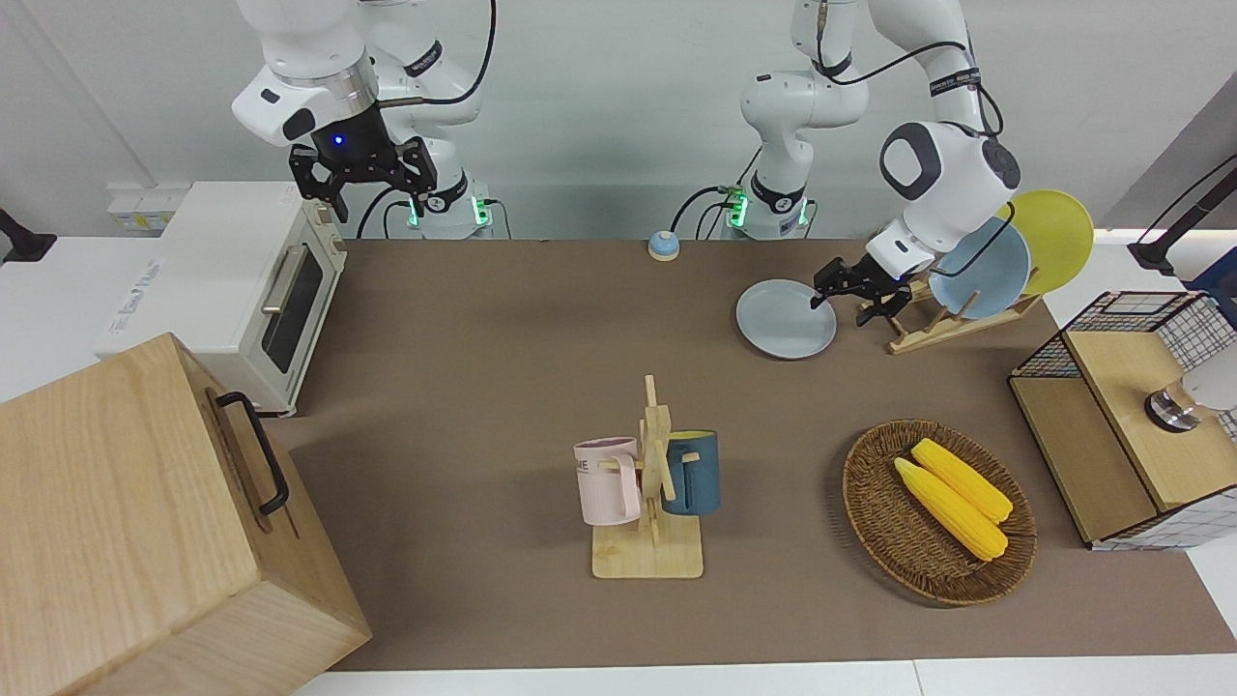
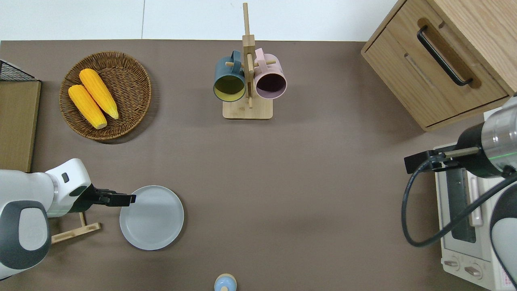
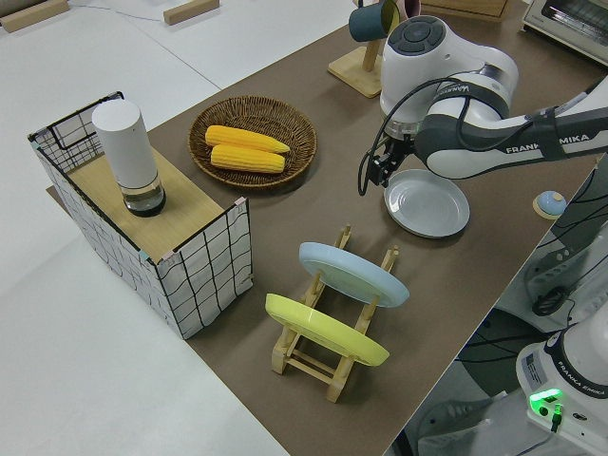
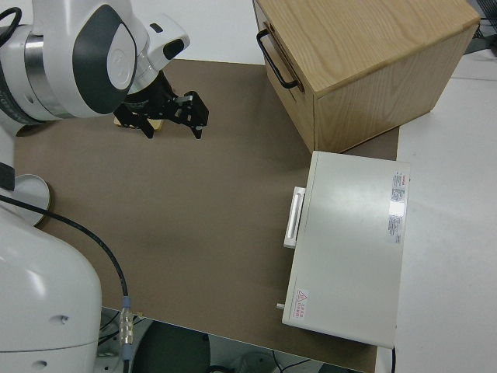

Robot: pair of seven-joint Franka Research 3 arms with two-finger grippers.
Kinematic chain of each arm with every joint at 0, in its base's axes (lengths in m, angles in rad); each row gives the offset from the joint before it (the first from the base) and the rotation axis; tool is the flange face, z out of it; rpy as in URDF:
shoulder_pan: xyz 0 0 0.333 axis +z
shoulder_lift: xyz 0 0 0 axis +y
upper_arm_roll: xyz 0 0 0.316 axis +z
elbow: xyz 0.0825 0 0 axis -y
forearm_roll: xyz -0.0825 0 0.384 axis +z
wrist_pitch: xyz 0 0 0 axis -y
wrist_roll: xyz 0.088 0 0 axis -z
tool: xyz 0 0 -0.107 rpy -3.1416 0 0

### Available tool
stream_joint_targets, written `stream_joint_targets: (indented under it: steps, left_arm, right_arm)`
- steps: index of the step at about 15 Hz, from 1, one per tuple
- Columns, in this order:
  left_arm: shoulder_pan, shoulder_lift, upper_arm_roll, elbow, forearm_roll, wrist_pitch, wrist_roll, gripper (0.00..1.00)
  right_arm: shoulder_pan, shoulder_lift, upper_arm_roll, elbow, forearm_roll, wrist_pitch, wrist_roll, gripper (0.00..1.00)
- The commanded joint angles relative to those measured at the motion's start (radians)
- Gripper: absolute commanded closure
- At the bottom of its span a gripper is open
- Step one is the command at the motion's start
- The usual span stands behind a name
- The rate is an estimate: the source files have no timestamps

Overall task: Pick gray plate from low plate rack and place it on table with left arm
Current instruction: 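Carry the plate away from the rack and lower it flat onto the table, then open the left gripper and withdraw it from the plate toward the rack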

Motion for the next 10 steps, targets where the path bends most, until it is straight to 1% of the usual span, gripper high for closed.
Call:
stream_joint_targets:
  steps: [1,5,8,10]
  left_arm:
    - [0.002,-0.017,0.002,0.067,0.084,-0.017,-0.055,0.00]
    - [-0.005,-0.025,-0.003,0.158,0.173,-0.049,-0.208,0.00]
    - [-0.003,-0.014,-0.009,0.303,0.248,-0.195,-0.302,0.00]
    - [0.000,-0.010,-0.001,0.397,0.258,-0.293,-0.332,0.00]
  right_arm:
    - [-0.010,-0.002,0.006,0.006,0.010,-0.013,-0.001,0.011]
    - [-0.010,-0.002,0.006,0.006,0.010,-0.013,-0.001,0.011]
    - [-0.010,-0.002,0.006,0.006,0.010,-0.013,-0.001,0.013]
    - [-0.010,-0.002,0.006,0.006,0.010,-0.013,-0.001,0.011]
